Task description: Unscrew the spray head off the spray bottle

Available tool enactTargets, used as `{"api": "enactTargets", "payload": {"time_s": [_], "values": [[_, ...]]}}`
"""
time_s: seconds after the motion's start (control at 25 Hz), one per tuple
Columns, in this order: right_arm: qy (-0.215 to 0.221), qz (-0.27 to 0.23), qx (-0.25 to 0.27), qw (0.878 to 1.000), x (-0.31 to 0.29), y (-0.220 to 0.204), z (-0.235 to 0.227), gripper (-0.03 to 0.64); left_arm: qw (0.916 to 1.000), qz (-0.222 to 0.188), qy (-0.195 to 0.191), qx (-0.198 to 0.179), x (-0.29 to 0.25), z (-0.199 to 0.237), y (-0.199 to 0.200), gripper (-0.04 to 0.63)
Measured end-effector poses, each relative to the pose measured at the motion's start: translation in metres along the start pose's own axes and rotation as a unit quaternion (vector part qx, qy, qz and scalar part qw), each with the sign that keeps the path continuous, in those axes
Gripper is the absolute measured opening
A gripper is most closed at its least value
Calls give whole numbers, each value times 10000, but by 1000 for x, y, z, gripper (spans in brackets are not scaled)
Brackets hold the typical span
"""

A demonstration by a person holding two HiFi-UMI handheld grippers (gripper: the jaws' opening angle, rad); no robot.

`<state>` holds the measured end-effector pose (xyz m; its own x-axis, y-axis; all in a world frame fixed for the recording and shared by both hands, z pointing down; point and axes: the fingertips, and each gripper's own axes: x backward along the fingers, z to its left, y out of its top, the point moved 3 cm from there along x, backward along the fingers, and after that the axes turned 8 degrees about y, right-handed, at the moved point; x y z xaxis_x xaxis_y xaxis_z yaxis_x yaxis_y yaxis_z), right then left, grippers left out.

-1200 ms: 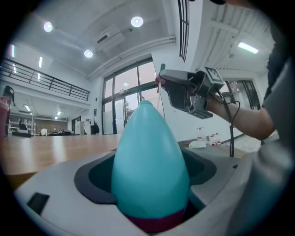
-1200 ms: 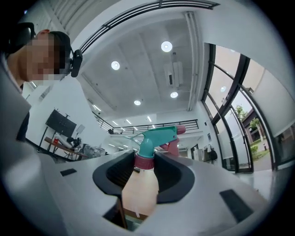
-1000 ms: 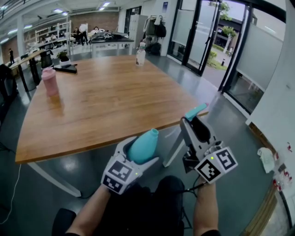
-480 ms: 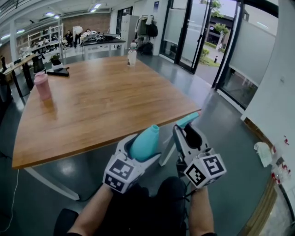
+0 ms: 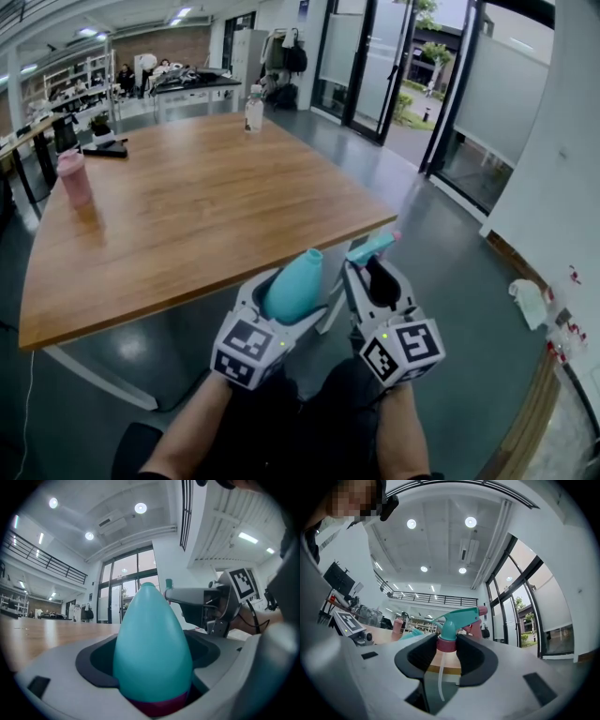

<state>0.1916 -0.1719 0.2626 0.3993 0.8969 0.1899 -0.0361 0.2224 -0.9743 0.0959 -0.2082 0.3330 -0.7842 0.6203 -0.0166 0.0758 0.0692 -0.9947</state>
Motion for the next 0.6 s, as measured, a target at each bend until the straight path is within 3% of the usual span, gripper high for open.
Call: {"api": "enactTargets", "payload": {"time_s": [0.6], "values": [[-189, 81, -31, 9998, 9, -7, -7, 141, 10000, 24, -88, 22, -4, -9, -3, 431]]}}
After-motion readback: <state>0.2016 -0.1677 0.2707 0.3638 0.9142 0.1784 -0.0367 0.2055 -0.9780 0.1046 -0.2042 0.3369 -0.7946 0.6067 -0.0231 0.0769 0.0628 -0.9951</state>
